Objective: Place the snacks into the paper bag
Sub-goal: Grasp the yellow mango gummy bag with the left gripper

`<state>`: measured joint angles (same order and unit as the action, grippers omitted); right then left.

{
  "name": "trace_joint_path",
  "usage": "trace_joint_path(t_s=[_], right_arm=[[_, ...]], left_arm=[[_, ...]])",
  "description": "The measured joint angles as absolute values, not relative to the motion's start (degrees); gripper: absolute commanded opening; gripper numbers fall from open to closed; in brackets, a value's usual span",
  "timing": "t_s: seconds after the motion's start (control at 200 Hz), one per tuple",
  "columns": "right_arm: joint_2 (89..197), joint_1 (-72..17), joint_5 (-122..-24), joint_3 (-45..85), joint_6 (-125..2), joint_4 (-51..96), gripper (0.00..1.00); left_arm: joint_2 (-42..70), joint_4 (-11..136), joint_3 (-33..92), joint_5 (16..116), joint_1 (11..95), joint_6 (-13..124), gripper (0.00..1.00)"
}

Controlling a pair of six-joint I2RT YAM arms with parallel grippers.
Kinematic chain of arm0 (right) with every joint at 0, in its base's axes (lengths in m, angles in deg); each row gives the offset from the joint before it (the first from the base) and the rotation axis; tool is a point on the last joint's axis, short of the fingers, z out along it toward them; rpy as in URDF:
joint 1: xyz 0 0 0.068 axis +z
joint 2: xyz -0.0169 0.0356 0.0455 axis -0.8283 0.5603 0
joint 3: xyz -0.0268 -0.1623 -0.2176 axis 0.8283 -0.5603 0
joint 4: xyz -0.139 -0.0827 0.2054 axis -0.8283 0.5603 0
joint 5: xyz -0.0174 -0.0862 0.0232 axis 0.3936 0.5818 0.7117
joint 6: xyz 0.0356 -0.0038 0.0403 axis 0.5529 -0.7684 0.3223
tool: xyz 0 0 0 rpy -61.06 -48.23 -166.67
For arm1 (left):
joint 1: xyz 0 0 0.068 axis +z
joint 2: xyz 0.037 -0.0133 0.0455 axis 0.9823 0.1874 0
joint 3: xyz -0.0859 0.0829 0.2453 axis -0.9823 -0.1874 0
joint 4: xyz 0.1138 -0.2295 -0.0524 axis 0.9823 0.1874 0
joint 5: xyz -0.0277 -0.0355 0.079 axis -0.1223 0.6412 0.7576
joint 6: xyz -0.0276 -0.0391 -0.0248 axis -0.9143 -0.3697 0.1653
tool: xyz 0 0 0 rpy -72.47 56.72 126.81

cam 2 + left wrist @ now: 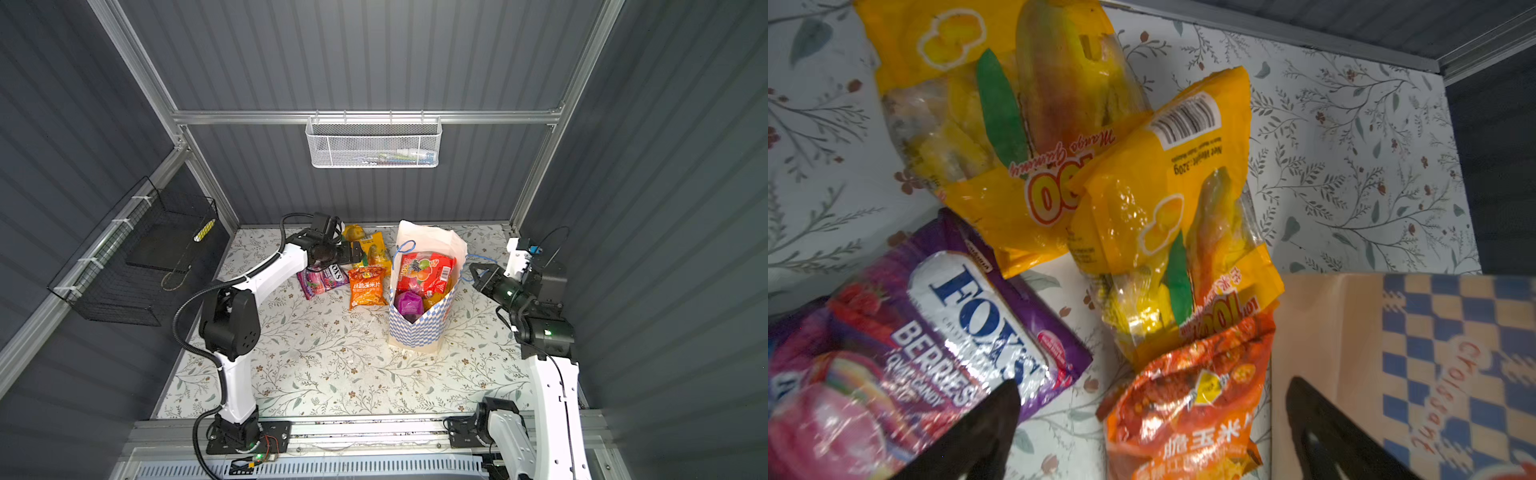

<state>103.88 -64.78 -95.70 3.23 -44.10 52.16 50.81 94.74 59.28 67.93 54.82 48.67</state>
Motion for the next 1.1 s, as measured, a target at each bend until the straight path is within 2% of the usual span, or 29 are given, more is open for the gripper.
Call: trace_joint_path(t_s=[0.32,0.751,0.871,0.951,1.041,1.101], right_arm=[[103.94,-64.78,-96.42,3.25,-44.08,51.96,0.0],[104.01,-64.78,-97.25,3.25,-43.58,51.96,0.0],[104.01,-64.78,-97.3,3.25,-43.43,51.96,0.0],[104.01,-64.78,-97.36,3.25,-43.29,51.96,0.0],[104.01,-64.78,-97.49,3.25,-43.23,51.94,0.0],[104.01,-64.78,-97.54,3.25,-43.18,51.94,0.0]], left_arm=[[61.35,95.04,72.9,66.1,57.22,48.04,0.91],[66.55,95.28,76.6,63.54,57.11,46.68,0.8],[67.23,95.26,76.62,63.43,57.11,46.09,0.69],[67.9,95.31,76.64,63.37,57.11,45.92,0.57],[68.45,95.24,76.84,63.24,57.11,45.39,0.5],[68.71,95.55,77.47,63.24,57.05,45.33,0.38]])
